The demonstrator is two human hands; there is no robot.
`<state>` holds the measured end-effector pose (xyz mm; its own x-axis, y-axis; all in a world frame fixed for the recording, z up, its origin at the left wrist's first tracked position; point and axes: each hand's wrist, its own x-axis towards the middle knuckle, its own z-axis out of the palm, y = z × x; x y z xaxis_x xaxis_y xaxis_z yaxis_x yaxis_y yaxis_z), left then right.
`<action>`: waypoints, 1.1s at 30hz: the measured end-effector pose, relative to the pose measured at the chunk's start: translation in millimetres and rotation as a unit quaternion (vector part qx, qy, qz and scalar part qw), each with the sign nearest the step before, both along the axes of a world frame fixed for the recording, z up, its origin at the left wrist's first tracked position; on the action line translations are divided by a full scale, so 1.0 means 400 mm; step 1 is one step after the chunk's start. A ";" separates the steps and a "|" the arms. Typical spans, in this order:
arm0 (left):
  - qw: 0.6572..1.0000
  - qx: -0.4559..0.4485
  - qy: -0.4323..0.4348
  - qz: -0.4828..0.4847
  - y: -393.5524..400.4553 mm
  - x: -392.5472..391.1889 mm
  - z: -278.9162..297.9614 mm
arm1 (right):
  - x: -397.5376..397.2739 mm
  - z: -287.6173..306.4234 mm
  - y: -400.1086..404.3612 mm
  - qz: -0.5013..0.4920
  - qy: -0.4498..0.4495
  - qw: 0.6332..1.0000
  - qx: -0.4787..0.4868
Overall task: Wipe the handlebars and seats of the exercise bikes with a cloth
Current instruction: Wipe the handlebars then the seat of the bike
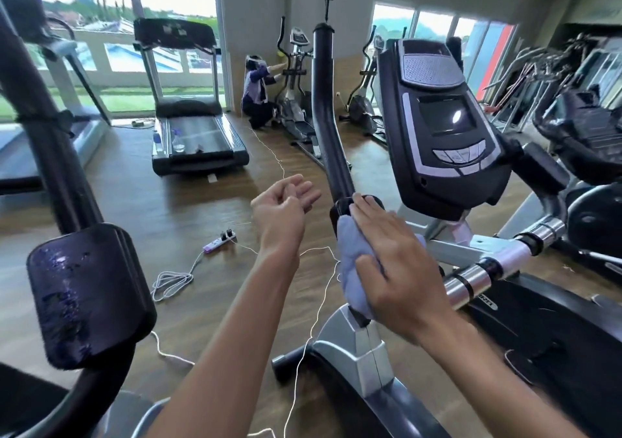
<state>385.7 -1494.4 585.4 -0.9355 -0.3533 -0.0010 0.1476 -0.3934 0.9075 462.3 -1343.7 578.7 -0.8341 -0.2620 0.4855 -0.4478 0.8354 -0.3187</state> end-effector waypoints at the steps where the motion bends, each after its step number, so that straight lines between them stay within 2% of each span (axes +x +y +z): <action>1: 1.000 0.007 0.006 0.009 -0.004 0.005 0.000 | -0.023 0.018 -0.008 0.003 -0.018 1.000 -0.007; 4: 0.999 -0.008 0.026 0.029 -0.004 0.012 0.000 | -0.119 0.100 -0.056 -0.025 -0.049 0.998 -0.039; 7: 0.988 -0.121 0.039 0.086 0.017 0.028 0.004 | -0.176 0.140 -0.083 -0.047 -0.058 0.996 -0.057; 9: 0.972 -0.204 0.057 0.098 0.041 0.064 0.024 | -0.179 0.145 -0.068 0.025 -0.072 0.979 -0.189; 11: 0.931 -0.337 0.093 0.104 0.071 0.111 0.046 | -0.161 0.141 -0.025 0.087 -0.058 0.925 -0.365; 12: 0.895 -0.415 0.119 0.108 0.090 0.130 0.055 | -0.145 0.138 0.007 0.092 -0.041 0.906 -0.412; 13: 0.850 -0.493 0.142 0.116 0.102 0.144 0.062 | -0.131 0.130 0.028 0.088 -0.029 0.902 -0.421; 15: 0.732 -0.656 0.143 0.119 0.140 0.151 0.066 | -0.114 0.097 0.079 0.076 -0.024 0.911 -0.406; 16: 0.681 -0.717 0.113 0.100 0.160 0.149 0.070 | -0.110 0.075 0.102 0.064 -0.028 0.918 -0.391; 18: 0.623 -0.780 0.020 0.052 0.194 0.135 0.075 | -0.108 0.029 0.147 0.030 -0.029 0.934 -0.354; 21: 0.587 -0.807 -0.042 0.054 0.214 0.096 0.089 | -0.111 -0.024 0.186 0.013 -0.026 0.951 -0.307; 24: 0.565 -0.822 -0.007 0.065 0.215 0.059 0.099 | -0.103 -0.068 0.189 0.017 -0.032 0.960 -0.279; 28: 0.554 -0.829 0.021 0.071 0.201 0.105 0.058 | -0.086 -0.099 0.187 -0.048 -0.039 0.976 -0.210; 33: 0.502 -0.864 0.002 0.041 0.215 0.161 0.066 | -0.084 -0.107 0.188 -0.116 -0.068 0.985 -0.106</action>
